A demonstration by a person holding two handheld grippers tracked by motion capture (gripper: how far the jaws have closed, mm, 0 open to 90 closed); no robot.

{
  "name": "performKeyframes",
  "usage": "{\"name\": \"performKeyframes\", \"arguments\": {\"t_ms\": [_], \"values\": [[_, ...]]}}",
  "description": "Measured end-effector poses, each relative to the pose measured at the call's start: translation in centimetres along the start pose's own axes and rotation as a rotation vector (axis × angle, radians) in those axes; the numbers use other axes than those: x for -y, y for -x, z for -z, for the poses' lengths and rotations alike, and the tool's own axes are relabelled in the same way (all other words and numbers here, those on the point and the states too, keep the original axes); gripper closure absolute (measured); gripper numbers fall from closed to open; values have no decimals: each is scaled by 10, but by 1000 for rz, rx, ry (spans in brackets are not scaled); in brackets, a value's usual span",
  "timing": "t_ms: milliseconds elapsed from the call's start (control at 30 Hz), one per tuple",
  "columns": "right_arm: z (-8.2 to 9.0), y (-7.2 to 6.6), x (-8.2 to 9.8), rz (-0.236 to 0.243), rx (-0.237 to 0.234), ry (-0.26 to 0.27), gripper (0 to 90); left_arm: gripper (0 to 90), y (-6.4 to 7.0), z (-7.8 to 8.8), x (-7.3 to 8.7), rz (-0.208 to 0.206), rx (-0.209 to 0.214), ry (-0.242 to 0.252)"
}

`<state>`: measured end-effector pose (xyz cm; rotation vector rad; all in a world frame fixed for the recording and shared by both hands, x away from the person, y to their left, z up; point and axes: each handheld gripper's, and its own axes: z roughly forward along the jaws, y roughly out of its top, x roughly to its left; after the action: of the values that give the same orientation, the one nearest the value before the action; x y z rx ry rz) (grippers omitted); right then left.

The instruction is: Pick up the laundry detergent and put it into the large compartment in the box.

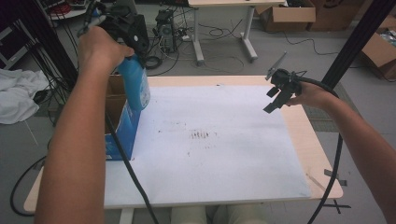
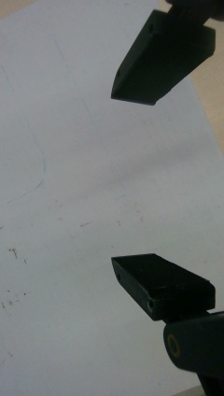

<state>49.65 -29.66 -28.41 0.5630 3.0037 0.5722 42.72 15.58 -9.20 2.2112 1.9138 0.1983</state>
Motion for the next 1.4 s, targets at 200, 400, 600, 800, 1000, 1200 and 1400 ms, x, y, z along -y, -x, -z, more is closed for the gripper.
{"name": "performKeyframes", "arguments": {"t_ms": [200, 400, 600, 800, 1000, 1200, 1400], "values": [[0, 0, 0, -1, 1, -2, 165, 382, -24, 6, 11, 39, -8, 6], [-1, 0, -1, -11, -2, -10, 165, 383, -42, 11, 20, 42, -32, 21], [-2, 0, -3, -2, -1, -8, 165, 383, -55, 11, 27, 38, -51, 38], [-3, -1, -3, -8, 0, -18, 165, 383, -66, 0, 32, 47, -66, 40], [-2, 1, -1, -4, 2, -10, 165, 384, -71, -22, 35, 29, -68, 30], [-1, 1, 0, -9, 5, -13, 165, 383, -75, -45, 38, 17, -60, 18], [0, 2, 2, -13, 8, -13, 164, 384, -78, -70, 44, 9, -67, 17]]}}
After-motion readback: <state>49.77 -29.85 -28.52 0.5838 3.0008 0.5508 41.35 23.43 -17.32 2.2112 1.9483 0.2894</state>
